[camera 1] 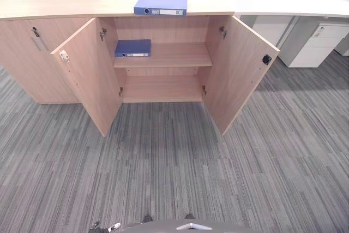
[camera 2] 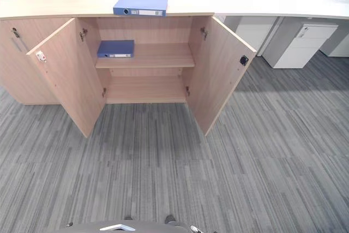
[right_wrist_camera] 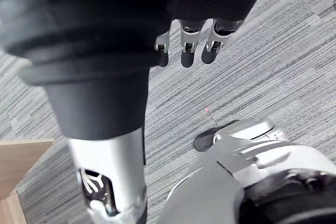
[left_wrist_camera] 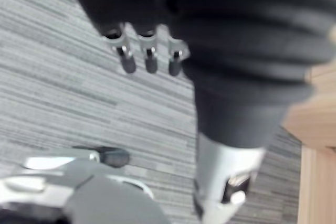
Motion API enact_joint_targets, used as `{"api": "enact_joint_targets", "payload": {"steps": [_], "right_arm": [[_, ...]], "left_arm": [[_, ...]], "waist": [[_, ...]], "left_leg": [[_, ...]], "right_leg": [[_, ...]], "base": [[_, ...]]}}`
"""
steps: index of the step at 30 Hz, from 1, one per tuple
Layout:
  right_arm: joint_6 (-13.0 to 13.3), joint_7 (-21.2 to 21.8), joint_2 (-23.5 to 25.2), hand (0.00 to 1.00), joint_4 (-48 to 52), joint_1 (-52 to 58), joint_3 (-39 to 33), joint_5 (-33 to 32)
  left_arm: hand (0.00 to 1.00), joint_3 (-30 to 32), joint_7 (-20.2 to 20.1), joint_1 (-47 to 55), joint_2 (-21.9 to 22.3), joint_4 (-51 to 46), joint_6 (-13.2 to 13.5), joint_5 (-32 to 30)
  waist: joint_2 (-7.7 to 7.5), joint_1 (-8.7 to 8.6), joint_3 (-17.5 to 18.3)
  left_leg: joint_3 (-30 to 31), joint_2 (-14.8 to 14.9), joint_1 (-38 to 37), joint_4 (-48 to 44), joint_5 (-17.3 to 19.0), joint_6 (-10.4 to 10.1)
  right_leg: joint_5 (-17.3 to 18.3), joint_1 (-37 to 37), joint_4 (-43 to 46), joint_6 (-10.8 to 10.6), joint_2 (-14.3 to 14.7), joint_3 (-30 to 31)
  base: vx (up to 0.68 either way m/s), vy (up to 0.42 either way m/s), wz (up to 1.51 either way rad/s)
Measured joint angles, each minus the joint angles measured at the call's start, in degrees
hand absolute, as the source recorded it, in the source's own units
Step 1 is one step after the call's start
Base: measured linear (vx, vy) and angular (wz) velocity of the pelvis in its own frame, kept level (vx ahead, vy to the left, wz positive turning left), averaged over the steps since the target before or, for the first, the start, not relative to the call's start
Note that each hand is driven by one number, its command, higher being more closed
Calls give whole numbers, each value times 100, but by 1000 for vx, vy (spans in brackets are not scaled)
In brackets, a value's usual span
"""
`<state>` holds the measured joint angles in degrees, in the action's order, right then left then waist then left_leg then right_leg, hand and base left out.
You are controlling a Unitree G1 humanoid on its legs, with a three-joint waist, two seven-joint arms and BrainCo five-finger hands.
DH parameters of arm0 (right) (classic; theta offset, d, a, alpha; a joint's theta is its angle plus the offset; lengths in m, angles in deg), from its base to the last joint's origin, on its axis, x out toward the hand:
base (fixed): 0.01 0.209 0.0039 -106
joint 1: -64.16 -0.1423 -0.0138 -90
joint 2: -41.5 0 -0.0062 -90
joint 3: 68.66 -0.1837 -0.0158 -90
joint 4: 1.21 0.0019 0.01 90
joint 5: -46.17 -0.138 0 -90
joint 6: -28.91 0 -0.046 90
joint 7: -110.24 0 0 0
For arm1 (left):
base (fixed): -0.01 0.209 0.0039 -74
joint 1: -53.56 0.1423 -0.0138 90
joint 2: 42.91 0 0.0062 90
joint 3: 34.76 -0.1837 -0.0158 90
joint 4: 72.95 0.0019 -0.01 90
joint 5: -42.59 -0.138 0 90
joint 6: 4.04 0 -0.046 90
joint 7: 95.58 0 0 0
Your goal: Walk over to the cabinet, pick up the folder, carry it to the office cabinet, place the folder inside the office cabinet, then close the office cabinet door
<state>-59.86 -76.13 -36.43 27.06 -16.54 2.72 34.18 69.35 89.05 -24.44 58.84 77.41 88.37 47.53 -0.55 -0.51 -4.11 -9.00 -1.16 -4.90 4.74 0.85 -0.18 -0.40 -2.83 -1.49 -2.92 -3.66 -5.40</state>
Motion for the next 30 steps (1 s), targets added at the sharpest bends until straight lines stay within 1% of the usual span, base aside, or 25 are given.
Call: {"api": "enact_joint_targets", "payload": {"steps": [1,2,3,6,7,12,14,19,26,30], "right_arm": [[1,0,0,0,-3,-66,-1,0],[5,0,0,0,-3,-99,-1,2],[9,-1,-1,0,-6,-168,-6,5],[20,0,-2,0,-1,-467,-8,19],[20,0,-2,0,-1,-499,-9,22],[19,4,17,0,1,-655,-2,107],[19,4,51,0,3,-685,-3,107],[14,7,112,0,8,-736,24,114],[0,10,109,0,18,-749,49,123],[-24,12,115,0,18,-829,72,255]], "left_arm": [[0,2,-1,-17,1,42,1,-4],[0,4,-3,-29,-1,77,2,-4],[0,25,-4,-85,-11,125,3,-8],[0,37,-8,-297,-10,125,10,-42],[0,36,-8,-321,-13,125,12,-57],[0,-94,-8,-368,-23,104,65,-69],[0,-171,-7,-378,-24,105,65,-69],[0,-312,-7,-392,-39,105,65,-79],[0,-526,-15,-409,-143,101,65,-79],[0,-527,-69,-470,-178,90,65,-77]], "waist": [[7,-8,-3],[2,-9,-1],[-2,-9,-64],[3,-14,-280],[8,-14,-297],[27,-5,-314],[27,-1,-318],[34,1,-333],[24,10,-330],[-10,52,-338]], "left_leg": [[-52,45,-38,-3,-80,-23],[-53,51,-65,-18,-84,-17],[-68,54,-134,-32,-105,15],[-82,56,-124,-34,-96,2],[-83,57,-132,-34,-90,-9],[-104,80,-271,-35,-15,-121],[-101,77,-262,-35,-14,-121],[-132,76,-265,-34,6,-51],[-223,77,-94,-31,-3,-23],[-346,73,116,-123,112,-1]], "right_leg": [[-38,-67,-24,-22,38,-3],[-56,-76,-45,-23,48,-3],[-64,-143,-81,-24,63,-7],[-66,-169,-139,-27,70,-9],[-67,-185,-148,-27,70,-15],[-66,-312,-165,-29,73,-25],[-65,-305,-164,-30,66,-28],[-46,-285,-162,-50,62,-24],[-31,-55,-181,-67,67,-11],[1,161,-144,-93,52,79]], "base": [[112,-11,-4],[248,-21,-8],[215,-26,-7],[116,-25,-5],[70,-23,-2],[21,-23,-3],[-60,-26,0],[-100,-30,-2],[-79,-29,-6],[30,-2,-12]]}}
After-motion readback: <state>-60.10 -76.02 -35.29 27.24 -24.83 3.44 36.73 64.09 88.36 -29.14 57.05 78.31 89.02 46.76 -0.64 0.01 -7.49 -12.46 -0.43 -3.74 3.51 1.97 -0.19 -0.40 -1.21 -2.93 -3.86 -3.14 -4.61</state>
